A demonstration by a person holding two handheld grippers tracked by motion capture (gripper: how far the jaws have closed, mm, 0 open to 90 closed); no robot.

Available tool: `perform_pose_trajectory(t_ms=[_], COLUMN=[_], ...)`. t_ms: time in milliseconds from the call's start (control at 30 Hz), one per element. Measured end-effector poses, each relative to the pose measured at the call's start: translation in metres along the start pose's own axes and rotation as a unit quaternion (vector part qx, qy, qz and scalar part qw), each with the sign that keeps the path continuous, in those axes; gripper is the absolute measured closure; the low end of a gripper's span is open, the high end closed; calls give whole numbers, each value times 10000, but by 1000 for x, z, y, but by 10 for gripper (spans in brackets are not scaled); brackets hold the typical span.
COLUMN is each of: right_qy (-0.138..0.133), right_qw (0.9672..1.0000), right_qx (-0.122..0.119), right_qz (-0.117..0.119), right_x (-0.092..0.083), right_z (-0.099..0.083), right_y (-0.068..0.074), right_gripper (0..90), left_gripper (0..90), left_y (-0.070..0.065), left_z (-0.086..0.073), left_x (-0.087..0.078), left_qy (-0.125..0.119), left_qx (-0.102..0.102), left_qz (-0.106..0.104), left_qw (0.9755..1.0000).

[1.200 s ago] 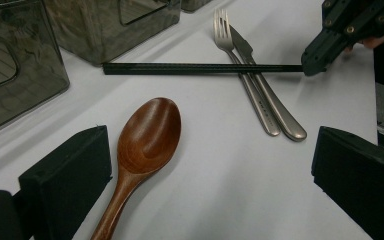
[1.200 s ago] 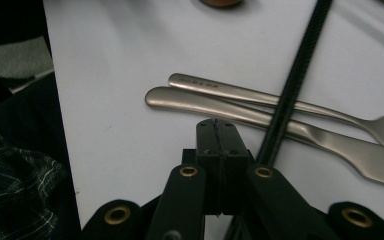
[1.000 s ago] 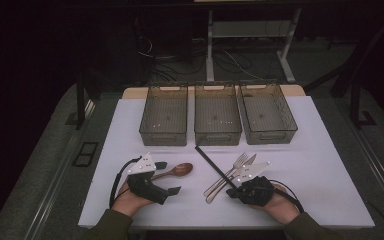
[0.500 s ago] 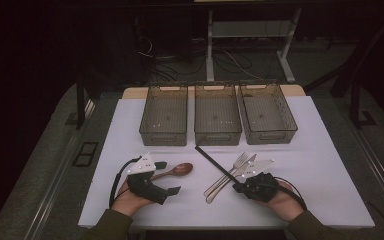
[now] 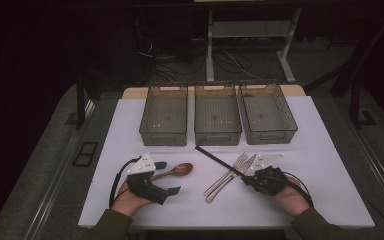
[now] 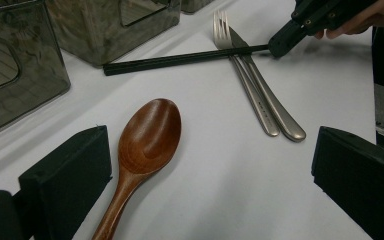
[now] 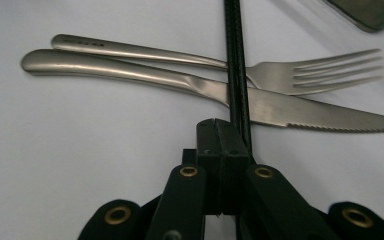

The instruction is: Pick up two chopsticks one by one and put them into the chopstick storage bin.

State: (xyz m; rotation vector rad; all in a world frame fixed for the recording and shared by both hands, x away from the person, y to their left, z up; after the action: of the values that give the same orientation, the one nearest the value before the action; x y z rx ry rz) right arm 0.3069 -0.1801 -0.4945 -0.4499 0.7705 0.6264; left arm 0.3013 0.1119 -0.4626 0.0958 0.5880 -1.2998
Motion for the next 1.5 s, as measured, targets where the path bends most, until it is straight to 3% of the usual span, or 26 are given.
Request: perform_pose_trajectory(t_ms=[167, 333, 400, 567, 833, 1200, 1500], right_qy=[25, -123, -307, -419, -376, -318, -252], right_qw=[9999, 9997, 9988, 9979, 9982, 9982, 9986], right_qx=[60, 199, 282, 396, 362, 235, 193], right_qz=[-122, 88, 253, 308, 309, 450, 425], right_x=[1, -5, -12, -13, -1, 12, 16], right_z=[-3, 1, 7, 12, 15, 18, 17], right_y=[-10, -10, -15, -26, -34, -31, -29], right_gripper=[889, 873, 785, 742, 777, 792, 797], left_gripper=[16, 16, 16, 16, 16, 16, 16], left_y=[0, 0, 0, 0, 0, 0, 0], left_z=[0, 0, 0, 0, 0, 0, 0], left_x=[0, 0, 0, 0, 1, 1, 1], left_qy=[-2, -7, -15, -12, -12, -3, 1], left_qx=[4, 7, -5, 15, 3, 1, -3], left_qz=[-5, -10, -16, -22, -34, -32, -37], left_qw=[10000, 10000, 10000, 10000, 10000, 10000, 10000])
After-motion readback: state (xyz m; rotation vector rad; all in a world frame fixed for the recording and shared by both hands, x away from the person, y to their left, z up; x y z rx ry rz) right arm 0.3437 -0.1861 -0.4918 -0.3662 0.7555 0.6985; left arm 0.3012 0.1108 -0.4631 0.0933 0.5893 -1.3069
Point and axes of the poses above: each handheld gripper's, and its own axes: x roughly forward along the jaws, z roughly out of its top, y roughly to its left, the point moved 7 cm from there along x, roughly forward along the jaws, and after that the axes turned 14 degrees about -z, right-handed, at the moved point
